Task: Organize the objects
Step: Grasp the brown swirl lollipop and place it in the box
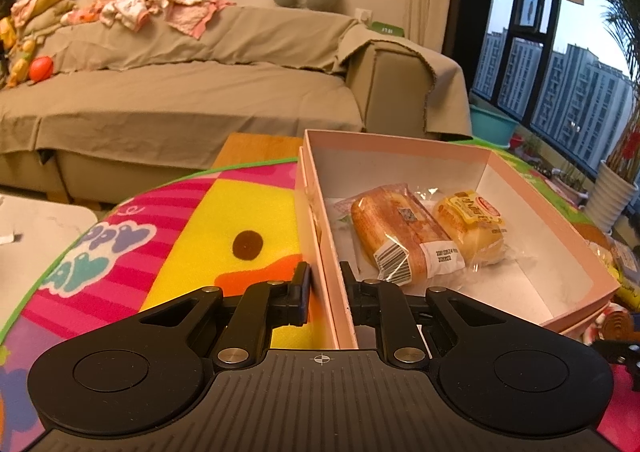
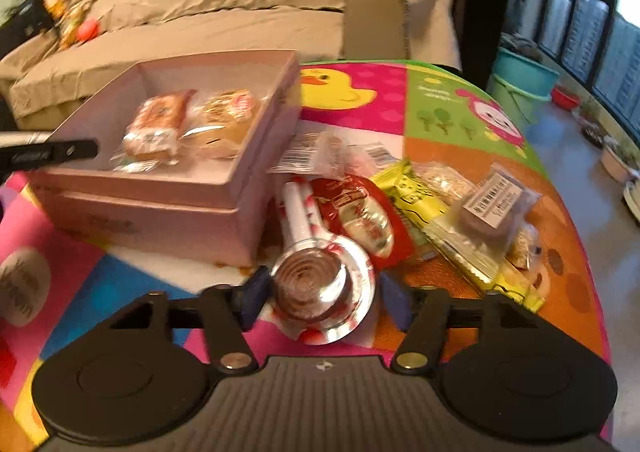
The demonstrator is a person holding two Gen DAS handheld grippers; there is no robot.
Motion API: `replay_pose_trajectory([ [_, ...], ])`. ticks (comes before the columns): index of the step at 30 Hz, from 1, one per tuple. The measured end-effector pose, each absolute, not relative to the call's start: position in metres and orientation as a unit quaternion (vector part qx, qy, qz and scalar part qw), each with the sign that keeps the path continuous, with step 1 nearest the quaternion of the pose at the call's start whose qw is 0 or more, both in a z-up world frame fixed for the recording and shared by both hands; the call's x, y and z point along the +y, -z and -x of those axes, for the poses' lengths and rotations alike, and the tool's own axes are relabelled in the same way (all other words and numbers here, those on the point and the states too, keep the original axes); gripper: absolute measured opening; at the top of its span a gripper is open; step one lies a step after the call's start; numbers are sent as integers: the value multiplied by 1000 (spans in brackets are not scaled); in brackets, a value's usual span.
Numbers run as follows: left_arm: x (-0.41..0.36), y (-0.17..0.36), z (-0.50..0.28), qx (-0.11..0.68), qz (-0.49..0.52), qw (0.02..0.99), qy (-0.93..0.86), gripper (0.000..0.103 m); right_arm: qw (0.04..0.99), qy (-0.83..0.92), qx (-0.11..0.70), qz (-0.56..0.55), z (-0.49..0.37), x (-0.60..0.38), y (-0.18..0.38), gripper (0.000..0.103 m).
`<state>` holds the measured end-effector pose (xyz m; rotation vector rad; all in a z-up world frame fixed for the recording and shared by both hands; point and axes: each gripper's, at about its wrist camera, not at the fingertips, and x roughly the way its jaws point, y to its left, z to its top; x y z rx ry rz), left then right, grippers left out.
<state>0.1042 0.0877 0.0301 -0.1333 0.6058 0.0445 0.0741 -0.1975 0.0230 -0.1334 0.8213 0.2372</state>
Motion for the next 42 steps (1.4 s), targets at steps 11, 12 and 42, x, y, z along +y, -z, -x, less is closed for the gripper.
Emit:
replay_pose_trajectory([
  [11, 89, -33, -104, 310, 69, 948, -24, 16, 892, -135, 414, 124, -21, -198, -55, 52],
  [12, 89, -33, -104, 311, 70, 948, -24, 16, 894, -138, 406, 129, -18, -196, -62, 52],
  [42, 92, -29, -104, 305, 84, 949, -18, 17, 932, -37, 354, 63, -97, -233, -84, 67],
])
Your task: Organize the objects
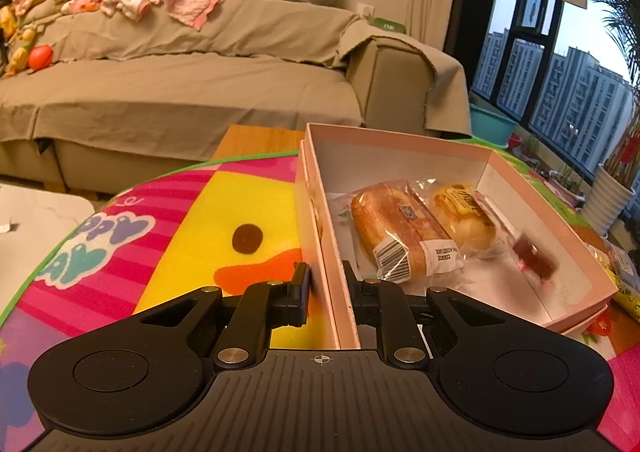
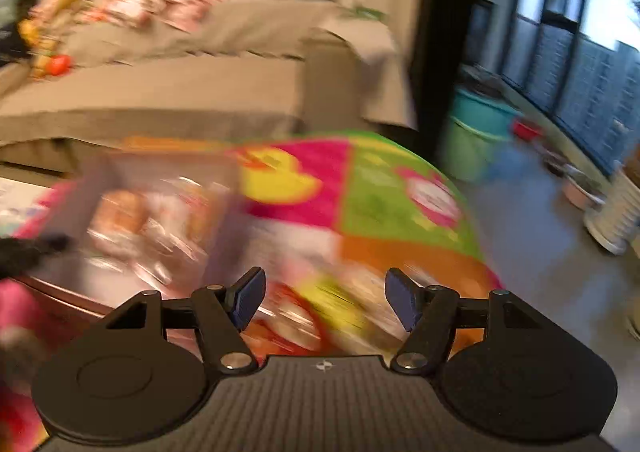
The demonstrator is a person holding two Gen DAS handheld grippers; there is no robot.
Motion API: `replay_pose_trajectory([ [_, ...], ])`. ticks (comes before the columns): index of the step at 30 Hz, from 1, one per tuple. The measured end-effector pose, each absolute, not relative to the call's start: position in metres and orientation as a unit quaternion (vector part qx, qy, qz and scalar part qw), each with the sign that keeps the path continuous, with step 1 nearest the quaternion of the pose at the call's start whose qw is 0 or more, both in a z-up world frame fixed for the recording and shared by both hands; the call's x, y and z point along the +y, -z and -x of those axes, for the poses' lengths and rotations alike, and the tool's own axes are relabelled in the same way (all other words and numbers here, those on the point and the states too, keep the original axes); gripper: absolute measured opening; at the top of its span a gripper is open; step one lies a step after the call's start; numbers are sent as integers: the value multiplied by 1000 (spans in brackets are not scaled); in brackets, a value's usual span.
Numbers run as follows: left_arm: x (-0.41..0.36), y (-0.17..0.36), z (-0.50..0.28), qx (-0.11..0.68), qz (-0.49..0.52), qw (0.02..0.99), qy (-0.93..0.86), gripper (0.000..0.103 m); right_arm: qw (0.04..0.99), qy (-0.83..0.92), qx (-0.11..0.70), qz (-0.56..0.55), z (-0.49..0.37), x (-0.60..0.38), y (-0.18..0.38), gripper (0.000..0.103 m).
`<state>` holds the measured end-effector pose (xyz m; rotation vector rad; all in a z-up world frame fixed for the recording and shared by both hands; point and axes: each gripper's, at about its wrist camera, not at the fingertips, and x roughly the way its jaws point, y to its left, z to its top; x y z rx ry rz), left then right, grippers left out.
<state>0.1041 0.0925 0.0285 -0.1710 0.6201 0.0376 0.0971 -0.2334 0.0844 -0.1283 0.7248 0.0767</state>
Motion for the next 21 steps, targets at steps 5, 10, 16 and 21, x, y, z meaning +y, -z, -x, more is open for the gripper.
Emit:
replay_pose_trajectory([
  [5, 92, -28, -105, 305, 84, 949, -20, 17, 923, 25, 383, 27, -95, -281, -57, 67],
  [10, 92, -28, -105, 305, 84, 949, -20, 17, 921, 59, 385, -6, -94, -305, -46, 71],
  [16, 91, -28, -105, 305, 84, 949, -20, 17, 924, 56, 376, -26, -101, -305, -47, 73],
  [21, 91, -28, -105, 305, 82, 949, -21, 17, 928, 44, 368, -29, -111, -293, -51, 74],
])
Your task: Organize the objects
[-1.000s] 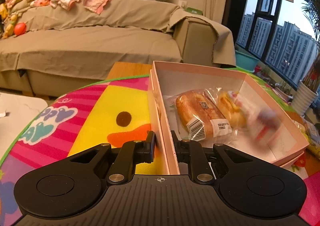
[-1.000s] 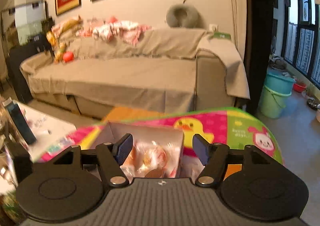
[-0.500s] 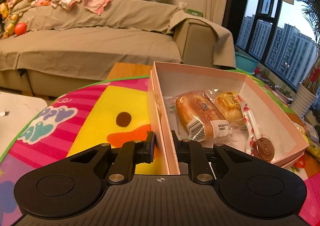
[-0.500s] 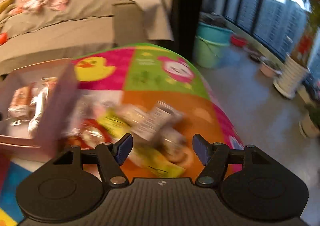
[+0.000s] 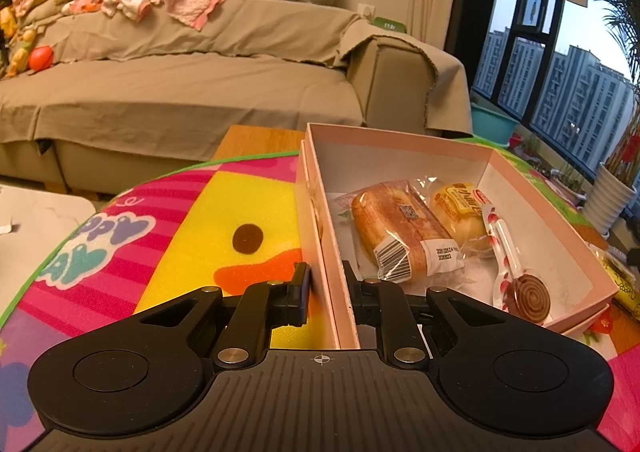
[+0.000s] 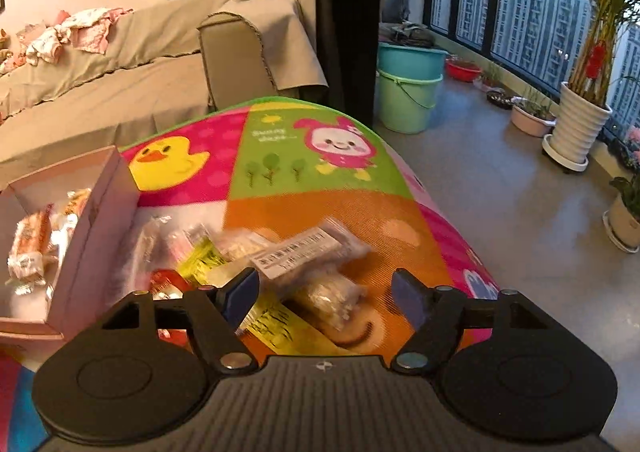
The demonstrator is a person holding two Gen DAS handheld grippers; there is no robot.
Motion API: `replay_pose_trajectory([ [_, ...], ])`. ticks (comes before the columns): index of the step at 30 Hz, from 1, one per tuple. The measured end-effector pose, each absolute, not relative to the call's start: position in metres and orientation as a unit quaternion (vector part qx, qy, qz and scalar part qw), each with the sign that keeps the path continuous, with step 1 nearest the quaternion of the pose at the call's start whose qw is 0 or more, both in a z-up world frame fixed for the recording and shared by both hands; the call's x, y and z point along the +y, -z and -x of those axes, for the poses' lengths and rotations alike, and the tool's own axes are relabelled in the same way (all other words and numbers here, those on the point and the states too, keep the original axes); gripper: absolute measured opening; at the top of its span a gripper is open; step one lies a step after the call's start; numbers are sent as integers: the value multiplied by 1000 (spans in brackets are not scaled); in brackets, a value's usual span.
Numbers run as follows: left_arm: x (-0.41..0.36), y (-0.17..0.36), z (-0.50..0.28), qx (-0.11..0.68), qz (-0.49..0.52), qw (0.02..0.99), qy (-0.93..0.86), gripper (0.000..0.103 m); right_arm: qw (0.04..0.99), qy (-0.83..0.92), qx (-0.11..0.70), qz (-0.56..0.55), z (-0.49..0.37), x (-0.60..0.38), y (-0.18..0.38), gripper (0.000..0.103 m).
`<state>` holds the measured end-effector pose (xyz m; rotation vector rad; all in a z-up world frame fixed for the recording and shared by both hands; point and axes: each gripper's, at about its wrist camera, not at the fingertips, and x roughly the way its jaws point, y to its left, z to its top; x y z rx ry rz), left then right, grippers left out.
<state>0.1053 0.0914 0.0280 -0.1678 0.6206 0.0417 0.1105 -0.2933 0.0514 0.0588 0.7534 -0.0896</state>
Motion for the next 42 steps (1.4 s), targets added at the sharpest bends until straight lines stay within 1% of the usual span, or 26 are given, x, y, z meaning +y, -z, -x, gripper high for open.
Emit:
replay_pose_trajectory([
  [12, 92, -28, -106, 305, 81, 949, -20, 17, 924, 22, 382, -13, -169, -256, -35, 75],
  [14, 92, -28, -106, 306, 81, 949, -20, 17, 924, 17, 383, -11, -172, -252, -35, 73],
  [15, 92, -28, -106, 306, 81, 948, -20, 17, 924, 15, 383, -8, -173, -250, -35, 71],
  [17, 92, -28, -106, 306, 81, 949, -20, 17, 924, 12, 381, 4, -174, -246, -35, 59],
  [18, 92, -28, -106, 306, 81, 949, -20, 17, 924, 10, 381, 10, -174, -245, -35, 56],
  [20, 92, -28, -106, 306, 81, 949, -20, 17, 925, 9, 380, 21, -173, -242, -35, 43],
  [21, 92, -28, -106, 306, 81, 948, -20, 17, 925, 7, 379, 26, -173, -242, -36, 40],
  [23, 92, -28, -106, 306, 81, 948, -20, 17, 925, 5, 379, 31, -171, -242, -37, 29],
  [24, 92, -28, -106, 306, 81, 949, -20, 17, 924, 4, 381, 32, -168, -244, -37, 26],
  [26, 92, -28, -106, 306, 81, 949, -20, 17, 922, -3, 385, 31, -158, -248, -39, 18],
  [28, 92, -28, -106, 305, 81, 949, -20, 17, 920, -14, 391, 37, -140, -250, -42, 15],
  [31, 92, -28, -106, 306, 82, 948, -21, 17, 917, -27, 394, 56, -107, -250, -46, 14],
  [35, 92, -28, -106, 306, 82, 948, -20, 17, 903, -36, 424, 59, -71, -252, -42, 14],
  [39, 92, -28, -106, 306, 83, 948, -19, 17, 884, -45, 465, 22, -47, -255, -33, 14],
  [42, 92, -28, -106, 307, 83, 948, -19, 17, 884, -49, 465, 25, -29, -246, -30, 15],
])
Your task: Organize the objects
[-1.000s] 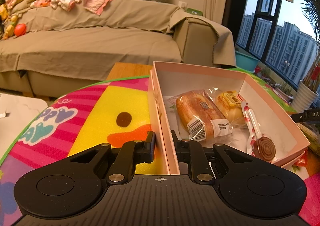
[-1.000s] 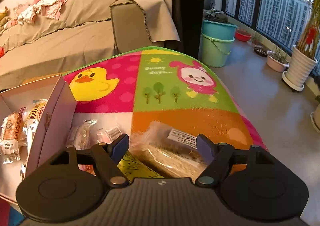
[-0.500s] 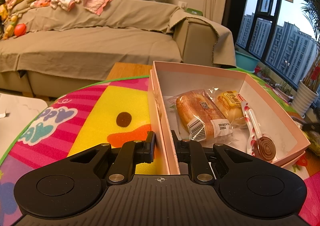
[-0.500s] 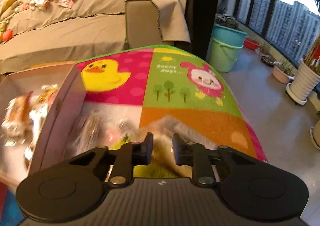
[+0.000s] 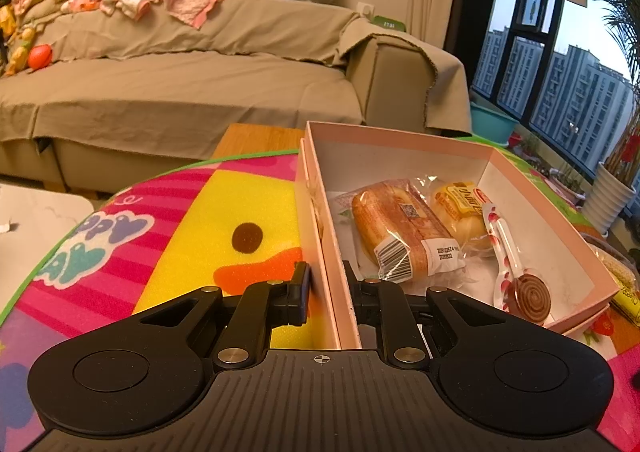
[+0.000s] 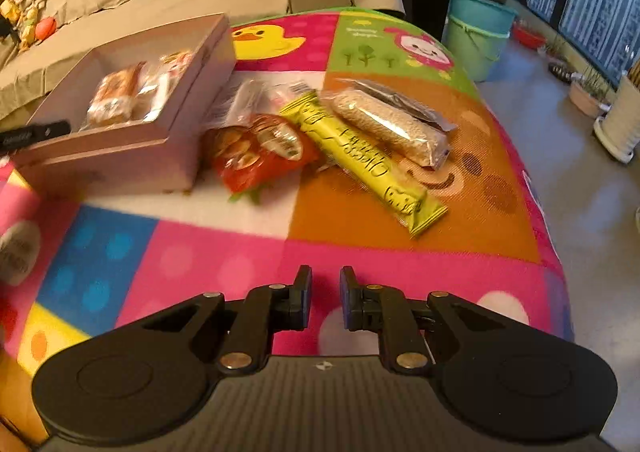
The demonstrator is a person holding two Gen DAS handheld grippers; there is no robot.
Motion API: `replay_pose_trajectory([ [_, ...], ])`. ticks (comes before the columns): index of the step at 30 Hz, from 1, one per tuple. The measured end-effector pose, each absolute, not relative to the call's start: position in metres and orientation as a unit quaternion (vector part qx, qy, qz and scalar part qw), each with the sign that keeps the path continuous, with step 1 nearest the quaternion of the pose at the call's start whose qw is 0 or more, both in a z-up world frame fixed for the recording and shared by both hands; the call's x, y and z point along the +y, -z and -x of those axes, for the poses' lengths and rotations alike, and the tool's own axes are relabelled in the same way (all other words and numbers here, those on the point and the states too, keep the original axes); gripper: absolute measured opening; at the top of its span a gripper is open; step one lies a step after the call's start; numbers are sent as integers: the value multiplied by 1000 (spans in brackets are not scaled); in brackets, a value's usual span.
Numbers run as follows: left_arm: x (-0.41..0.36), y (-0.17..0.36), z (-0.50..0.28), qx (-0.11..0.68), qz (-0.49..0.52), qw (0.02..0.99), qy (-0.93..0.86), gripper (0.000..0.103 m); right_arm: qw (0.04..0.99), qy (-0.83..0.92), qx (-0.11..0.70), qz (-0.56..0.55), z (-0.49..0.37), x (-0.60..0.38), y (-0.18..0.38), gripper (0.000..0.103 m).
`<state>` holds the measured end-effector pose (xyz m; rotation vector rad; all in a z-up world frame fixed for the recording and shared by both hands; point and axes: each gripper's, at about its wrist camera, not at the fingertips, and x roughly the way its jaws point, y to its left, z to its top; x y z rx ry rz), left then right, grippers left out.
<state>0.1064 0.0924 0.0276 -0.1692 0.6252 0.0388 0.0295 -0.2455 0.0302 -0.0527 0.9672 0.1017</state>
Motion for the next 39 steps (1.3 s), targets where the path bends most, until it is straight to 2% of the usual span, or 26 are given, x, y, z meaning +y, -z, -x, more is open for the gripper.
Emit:
replay_pose_trajectory([
  [5, 93, -27, -106, 307, 83, 948, -19, 17, 881, -71, 467, 39, -12, -225, -33, 15],
  [7, 93, -27, -106, 307, 83, 948, -19, 17, 879, -82, 468, 44, -13, -218, -33, 19],
  [12, 93, -27, -106, 307, 83, 948, -19, 18, 877, -101, 466, 56, -15, -205, -34, 22],
  [15, 93, -27, -106, 307, 83, 948, -19, 18, 878, -106, 463, 60, -17, -201, -33, 29],
  [17, 93, -28, -106, 307, 83, 948, -19, 18, 880, -105, 458, 64, -18, -200, -33, 39],
  [19, 93, -28, -106, 307, 83, 948, -19, 17, 883, -102, 454, 70, -20, -200, -34, 41],
  [33, 93, -28, -106, 307, 83, 948, -19, 17, 891, -79, 440, 83, -35, -210, -33, 48],
  [36, 93, -28, -106, 307, 83, 948, -19, 17, 904, -62, 407, 115, -38, -211, -35, 51],
  [38, 93, -28, -106, 307, 83, 948, -19, 17, 918, -41, 363, 155, -42, -213, -37, 60],
  [39, 93, -27, -107, 307, 82, 948, -19, 17, 921, -32, 349, 169, -47, -215, -37, 61],
])
